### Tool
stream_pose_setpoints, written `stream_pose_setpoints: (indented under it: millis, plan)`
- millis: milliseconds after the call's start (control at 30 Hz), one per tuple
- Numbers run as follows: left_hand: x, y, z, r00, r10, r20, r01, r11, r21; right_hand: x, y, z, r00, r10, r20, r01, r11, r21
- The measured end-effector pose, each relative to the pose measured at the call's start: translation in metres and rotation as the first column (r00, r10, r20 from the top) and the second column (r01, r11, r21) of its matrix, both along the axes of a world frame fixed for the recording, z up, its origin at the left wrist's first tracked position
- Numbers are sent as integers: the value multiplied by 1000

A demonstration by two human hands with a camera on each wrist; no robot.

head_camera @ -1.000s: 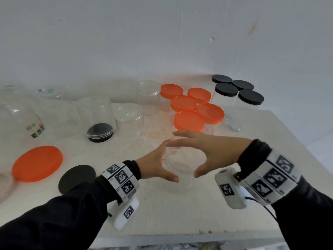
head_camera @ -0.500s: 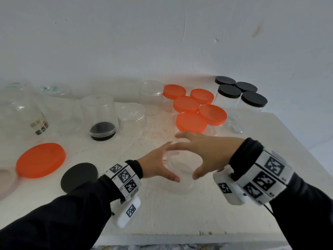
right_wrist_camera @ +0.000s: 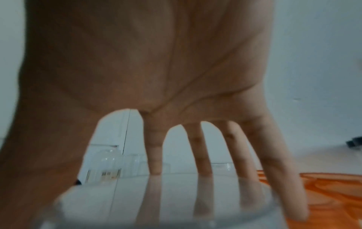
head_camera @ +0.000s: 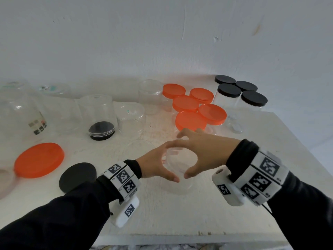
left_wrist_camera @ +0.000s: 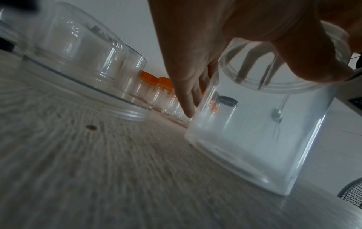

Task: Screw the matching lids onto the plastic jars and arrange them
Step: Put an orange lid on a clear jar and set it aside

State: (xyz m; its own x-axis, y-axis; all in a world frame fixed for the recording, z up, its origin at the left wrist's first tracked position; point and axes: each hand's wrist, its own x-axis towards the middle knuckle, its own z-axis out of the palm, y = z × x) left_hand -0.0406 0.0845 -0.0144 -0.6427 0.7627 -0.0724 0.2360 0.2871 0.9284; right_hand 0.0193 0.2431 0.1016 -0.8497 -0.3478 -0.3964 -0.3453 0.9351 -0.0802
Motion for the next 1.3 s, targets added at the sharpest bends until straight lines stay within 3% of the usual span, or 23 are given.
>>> stream_pose_setpoints:
  millis: [133,300,500,733,1167,1233,1300]
  plan:
    - [0,0,0,1000,0,1,0,1000,-10,1,-1,-7,992,-21,-128,33,996,86]
    - [0,-1,2,1000,5,4,-5,1000,-28,3,8,-4,1000,8,-11,-9,1000,-28]
    - [1,-1,1,1000,27,-15,-27,1000,-11,5,9,-17,982,-13,-186,2,998,-61]
    - [1,-1,5,996,8,-89,-13,999,-48,10,5,-23,966,-72,-250,51,995,-90]
    - [-7,-9,12,991,-119,-57,110,984,-137,10,8,-24,977,-78,-199,49,988,-147]
    - [-13,-21,21,990,-101,-100,81,979,-187,8,9,-24,977,-80,-199,51,987,-149]
    - [-22,-38,35,976,5,-218,-43,985,-169,6,8,-24,973,-72,-222,43,990,-131]
